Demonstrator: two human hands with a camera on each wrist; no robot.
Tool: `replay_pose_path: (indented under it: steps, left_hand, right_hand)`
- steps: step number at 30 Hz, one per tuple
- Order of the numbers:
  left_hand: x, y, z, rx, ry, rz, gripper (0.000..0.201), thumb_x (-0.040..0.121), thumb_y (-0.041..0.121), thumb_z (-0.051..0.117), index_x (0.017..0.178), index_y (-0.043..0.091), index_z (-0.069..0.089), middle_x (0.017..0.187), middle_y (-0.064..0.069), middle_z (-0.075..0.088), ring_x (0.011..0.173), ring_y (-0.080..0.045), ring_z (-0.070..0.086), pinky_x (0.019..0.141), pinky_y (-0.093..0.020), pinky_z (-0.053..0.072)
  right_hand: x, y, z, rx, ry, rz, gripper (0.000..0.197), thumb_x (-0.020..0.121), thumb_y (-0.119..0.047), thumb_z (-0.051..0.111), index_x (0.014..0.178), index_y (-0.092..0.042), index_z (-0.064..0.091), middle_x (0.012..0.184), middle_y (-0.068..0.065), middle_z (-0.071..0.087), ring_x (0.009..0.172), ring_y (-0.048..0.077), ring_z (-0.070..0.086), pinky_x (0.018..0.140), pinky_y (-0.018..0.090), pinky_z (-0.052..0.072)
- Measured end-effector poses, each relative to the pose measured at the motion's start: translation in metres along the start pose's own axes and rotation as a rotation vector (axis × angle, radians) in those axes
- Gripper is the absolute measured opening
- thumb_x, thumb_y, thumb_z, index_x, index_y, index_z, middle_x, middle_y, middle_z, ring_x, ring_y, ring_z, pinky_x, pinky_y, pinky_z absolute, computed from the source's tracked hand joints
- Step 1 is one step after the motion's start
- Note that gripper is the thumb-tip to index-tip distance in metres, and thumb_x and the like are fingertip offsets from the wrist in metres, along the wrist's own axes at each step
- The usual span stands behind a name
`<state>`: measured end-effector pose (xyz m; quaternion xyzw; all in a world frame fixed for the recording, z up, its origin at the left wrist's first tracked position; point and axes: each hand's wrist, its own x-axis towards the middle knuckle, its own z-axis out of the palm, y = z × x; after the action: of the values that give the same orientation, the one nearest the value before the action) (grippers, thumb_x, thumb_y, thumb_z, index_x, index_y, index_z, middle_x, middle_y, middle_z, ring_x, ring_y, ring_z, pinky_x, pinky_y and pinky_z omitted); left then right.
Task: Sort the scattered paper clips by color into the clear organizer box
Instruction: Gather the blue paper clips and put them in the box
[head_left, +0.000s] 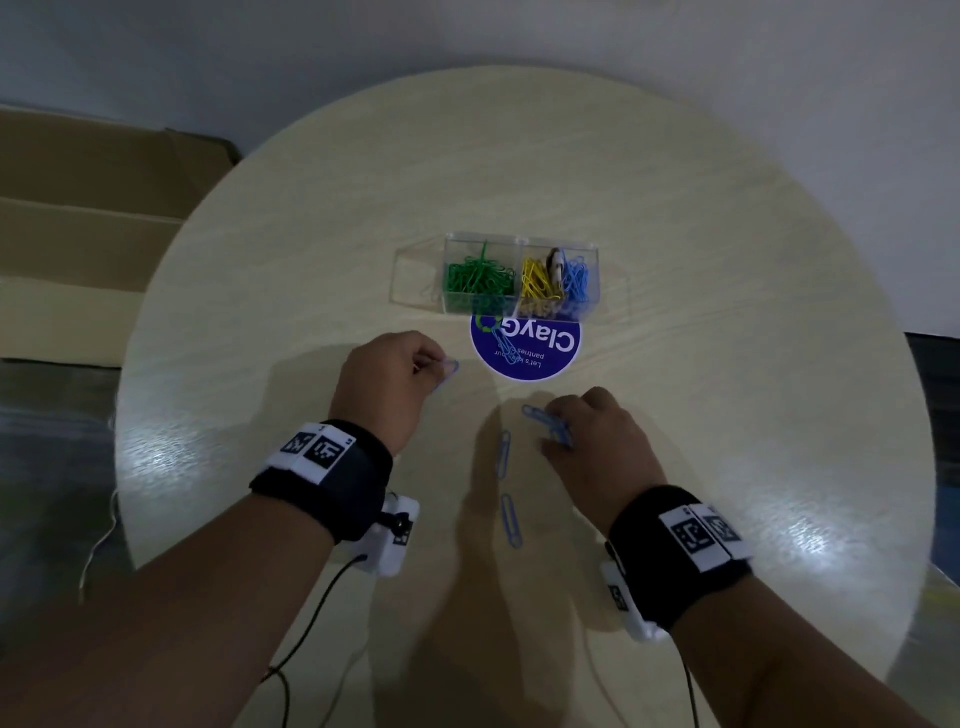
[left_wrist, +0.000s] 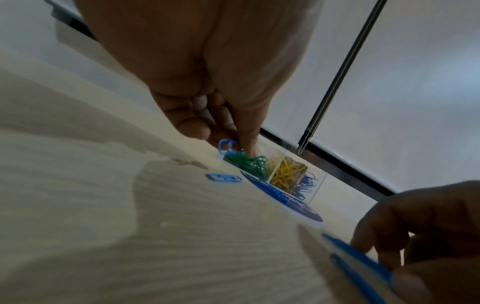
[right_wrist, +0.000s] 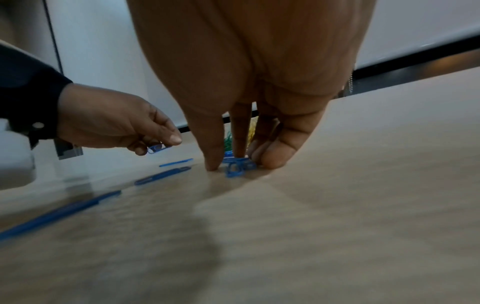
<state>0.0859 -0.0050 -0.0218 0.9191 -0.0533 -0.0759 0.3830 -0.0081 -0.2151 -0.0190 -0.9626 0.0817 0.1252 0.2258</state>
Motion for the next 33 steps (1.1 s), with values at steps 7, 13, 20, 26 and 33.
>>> replay_pose_path:
  steps: [7, 13, 20, 26, 33]
  left_hand:
    - [-0.001, -0.001, 0.008, 0.366, -0.154, 0.136, 0.017, 0.084, 0.020, 0.068, 0.100, 0.015, 0.071, 0.092, -0.012, 0.059, 0.088, -0.035, 0.059, 0.076, -0.040, 0.047]
    - [-0.006, -0.006, 0.001, 0.509, -0.194, 0.165, 0.012, 0.086, 0.015, 0.060, 0.094, 0.010, 0.068, 0.090, -0.013, 0.060, 0.086, -0.036, 0.058, 0.073, -0.041, 0.046]
    - [-0.008, 0.000, -0.006, 0.777, -0.244, 0.249, 0.020, 0.067, 0.014, 0.076, 0.061, 0.010, 0.057, 0.061, -0.011, 0.054, 0.046, -0.033, 0.054, 0.041, -0.029, 0.033]
    - [0.018, 0.061, -0.010, 0.218, -0.083, 0.140, 0.005, 0.079, 0.024, 0.068, 0.075, 0.020, 0.070, 0.075, 0.001, 0.066, 0.068, -0.018, 0.061, 0.063, -0.026, 0.045]
    - [0.072, 0.128, 0.025, -0.074, -0.009, 0.112, 0.014, 0.084, 0.021, 0.065, 0.092, 0.015, 0.075, 0.082, 0.001, 0.073, 0.074, -0.012, 0.068, 0.074, -0.030, 0.056]
  right_hand:
    - [-0.008, 0.001, -0.001, -0.035, 0.032, 0.031, 0.032, 0.078, -0.023, 0.067, 0.108, -0.014, 0.065, 0.099, 0.011, 0.058, 0.092, 0.036, 0.057, 0.077, 0.036, 0.046]
    - [-0.013, 0.002, 0.002, 0.045, 0.004, 0.128, 0.012, 0.079, -0.019, 0.059, 0.089, -0.019, 0.065, 0.093, 0.007, 0.066, 0.090, 0.030, 0.061, 0.074, 0.034, 0.046]
    - [-0.020, 0.010, 0.001, 0.026, -0.030, 0.024, 0.014, 0.081, -0.017, 0.054, 0.092, -0.021, 0.063, 0.092, 0.005, 0.059, 0.087, 0.030, 0.059, 0.070, 0.032, 0.044]
    - [-0.015, 0.028, -0.030, 0.239, 0.159, 0.071, 0.009, 0.078, -0.018, 0.068, 0.077, -0.027, 0.064, 0.072, -0.007, 0.065, 0.067, 0.013, 0.060, 0.062, 0.027, 0.048]
    - [0.019, 0.040, -0.079, 0.494, 0.318, 0.155, 0.012, 0.080, -0.019, 0.072, 0.086, -0.026, 0.063, 0.071, -0.010, 0.068, 0.061, -0.002, 0.060, 0.053, 0.008, 0.040]
